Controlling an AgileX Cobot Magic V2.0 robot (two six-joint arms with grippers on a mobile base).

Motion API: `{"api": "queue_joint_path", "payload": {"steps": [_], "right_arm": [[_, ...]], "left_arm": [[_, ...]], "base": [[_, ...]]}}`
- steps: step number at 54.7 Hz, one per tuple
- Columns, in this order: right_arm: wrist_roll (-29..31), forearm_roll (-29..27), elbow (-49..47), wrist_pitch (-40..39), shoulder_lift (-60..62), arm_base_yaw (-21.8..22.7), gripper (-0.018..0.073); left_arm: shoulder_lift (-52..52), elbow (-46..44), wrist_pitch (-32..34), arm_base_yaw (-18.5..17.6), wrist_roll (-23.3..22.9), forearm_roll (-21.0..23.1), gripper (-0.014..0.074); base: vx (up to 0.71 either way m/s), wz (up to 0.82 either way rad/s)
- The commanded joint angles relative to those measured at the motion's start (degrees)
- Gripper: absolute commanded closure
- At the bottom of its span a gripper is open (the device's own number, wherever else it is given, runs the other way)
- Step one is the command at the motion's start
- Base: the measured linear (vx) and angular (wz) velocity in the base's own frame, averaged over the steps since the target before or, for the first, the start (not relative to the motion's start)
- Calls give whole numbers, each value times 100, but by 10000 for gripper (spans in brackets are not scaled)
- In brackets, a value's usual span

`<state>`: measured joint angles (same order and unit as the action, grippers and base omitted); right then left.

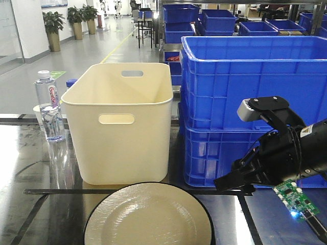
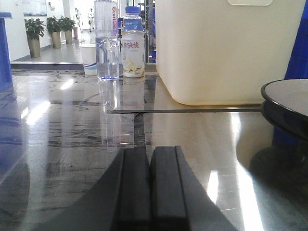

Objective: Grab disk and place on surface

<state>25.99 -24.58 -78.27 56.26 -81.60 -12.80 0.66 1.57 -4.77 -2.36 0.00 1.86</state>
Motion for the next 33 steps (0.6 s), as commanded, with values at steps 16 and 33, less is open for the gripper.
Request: {"api": "queue_joint_path", "payload": {"steps": [16,33], "right_arm": [[22,-111,-176,-278,195,27,2],[-117,-197,8,-136,605,27,62]], "left_arm": [[82,-96,477,12,-49,-9,603],[82,-96,477,12,-49,-9,603]], "base": [[0,0],[0,0]]}}
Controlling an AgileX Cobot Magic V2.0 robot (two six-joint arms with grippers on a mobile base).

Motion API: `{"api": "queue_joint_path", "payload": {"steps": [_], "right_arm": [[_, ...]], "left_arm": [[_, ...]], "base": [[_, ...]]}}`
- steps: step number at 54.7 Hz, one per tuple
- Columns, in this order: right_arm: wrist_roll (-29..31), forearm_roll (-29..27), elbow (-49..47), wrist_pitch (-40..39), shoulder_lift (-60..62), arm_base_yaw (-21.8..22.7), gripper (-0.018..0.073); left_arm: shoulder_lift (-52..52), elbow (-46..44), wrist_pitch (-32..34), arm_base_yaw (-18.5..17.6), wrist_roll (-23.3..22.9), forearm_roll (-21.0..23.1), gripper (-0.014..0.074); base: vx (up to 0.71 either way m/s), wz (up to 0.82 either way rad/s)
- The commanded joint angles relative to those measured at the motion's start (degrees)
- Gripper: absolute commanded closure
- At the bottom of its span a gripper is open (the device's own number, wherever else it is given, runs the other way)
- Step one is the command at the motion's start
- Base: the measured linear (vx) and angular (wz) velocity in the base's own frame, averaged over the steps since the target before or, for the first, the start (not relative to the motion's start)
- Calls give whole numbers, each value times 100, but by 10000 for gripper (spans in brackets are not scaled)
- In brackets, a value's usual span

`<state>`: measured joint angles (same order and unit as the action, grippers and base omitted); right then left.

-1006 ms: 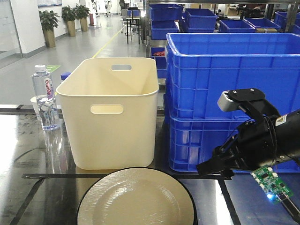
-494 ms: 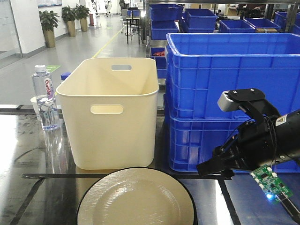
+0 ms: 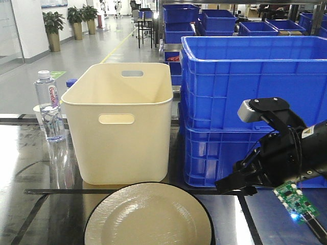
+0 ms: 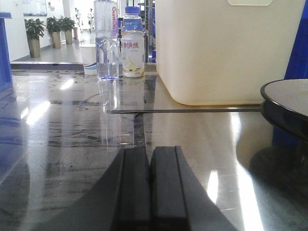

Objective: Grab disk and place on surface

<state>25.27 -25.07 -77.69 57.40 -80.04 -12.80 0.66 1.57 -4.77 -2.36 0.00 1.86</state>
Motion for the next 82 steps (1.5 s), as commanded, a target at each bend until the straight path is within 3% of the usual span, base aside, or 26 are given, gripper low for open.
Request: {"api": "queue_joint_path", "payload": {"steps": [1,6,19,27,33,42,53,59,62,82], "right_arm": [[-45,-98,2,-291,513,27,68],[-177,272,525,-782,1046,27,130],[-1299,1472,2422,-2273,2966,33,405],[-2246,2565,3712,-2841,4221,541,575],[-2827,3098,4631,-3176,5124,1025,573],[-2910,3533,5940,-3711,6446,1290,571],[-2910,3503,7264,-4482,7819,1290,571],[-2928,3311,8019,-5441,8113,1280,571],[-2928,3136,7960,-5134,8096,1274,571],[-2912,3111,7986,-5111,8116,1282,571]], "left_arm": [[82,-96,477,12,-49,-9,603],[82,-96,477,12,-49,-9,603],[82,-96,477,12,-49,-9,603],[82,-96,477,12,-49,-9,603],[82,-96,477,12,-49,-9,603],[82,-96,477,12,-49,-9,603],[82,-96,477,12,-49,-9,603],[80,-96,444,12,-49,-9,603],[80,-96,444,12,-49,-9,603],[73,-96,477,12,-49,-9,603]], "base": [[0,0],[0,0],[0,0],[0,0],[0,0],[0,0],[0,0],[0,0],[0,0],[0,0]]}}
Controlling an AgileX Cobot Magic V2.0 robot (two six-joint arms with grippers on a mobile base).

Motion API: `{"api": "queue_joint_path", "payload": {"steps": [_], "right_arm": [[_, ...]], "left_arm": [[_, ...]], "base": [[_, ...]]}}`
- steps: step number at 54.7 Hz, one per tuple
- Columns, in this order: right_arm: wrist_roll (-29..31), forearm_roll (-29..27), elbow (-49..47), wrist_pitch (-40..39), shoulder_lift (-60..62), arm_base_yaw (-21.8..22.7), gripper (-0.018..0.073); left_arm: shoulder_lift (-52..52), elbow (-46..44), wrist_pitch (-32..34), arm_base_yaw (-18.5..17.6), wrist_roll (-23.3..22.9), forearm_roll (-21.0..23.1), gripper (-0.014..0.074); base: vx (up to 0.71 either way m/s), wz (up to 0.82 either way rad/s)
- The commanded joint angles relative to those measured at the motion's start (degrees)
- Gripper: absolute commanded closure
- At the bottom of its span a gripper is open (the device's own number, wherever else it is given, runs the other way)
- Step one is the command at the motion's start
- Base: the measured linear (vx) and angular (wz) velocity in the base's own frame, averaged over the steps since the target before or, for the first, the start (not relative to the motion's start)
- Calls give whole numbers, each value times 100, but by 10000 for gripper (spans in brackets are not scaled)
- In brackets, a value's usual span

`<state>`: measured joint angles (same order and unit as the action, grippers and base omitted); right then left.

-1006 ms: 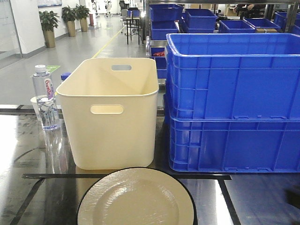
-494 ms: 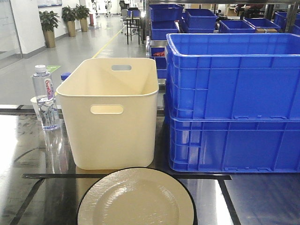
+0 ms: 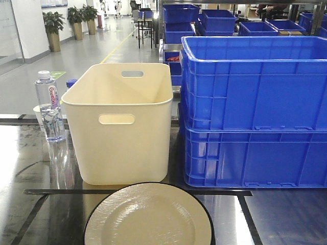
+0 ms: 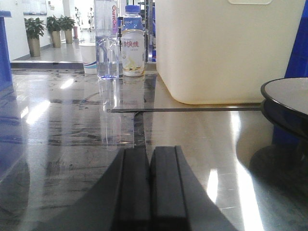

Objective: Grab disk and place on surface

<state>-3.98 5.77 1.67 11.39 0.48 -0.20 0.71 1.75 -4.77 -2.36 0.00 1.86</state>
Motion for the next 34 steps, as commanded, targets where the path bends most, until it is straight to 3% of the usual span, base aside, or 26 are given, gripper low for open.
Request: {"api": "queue_joint_path", "payload": {"steps": [1,34], "right_arm": [[14,27,49,-510,63,23,571],[14,27,49,-510,63,23,571]], "left_arm": [[68,-114,477,12,-49,-9,603],[68,-114,477,12,-49,-9,603]], "base": [[0,0],[0,0]]}}
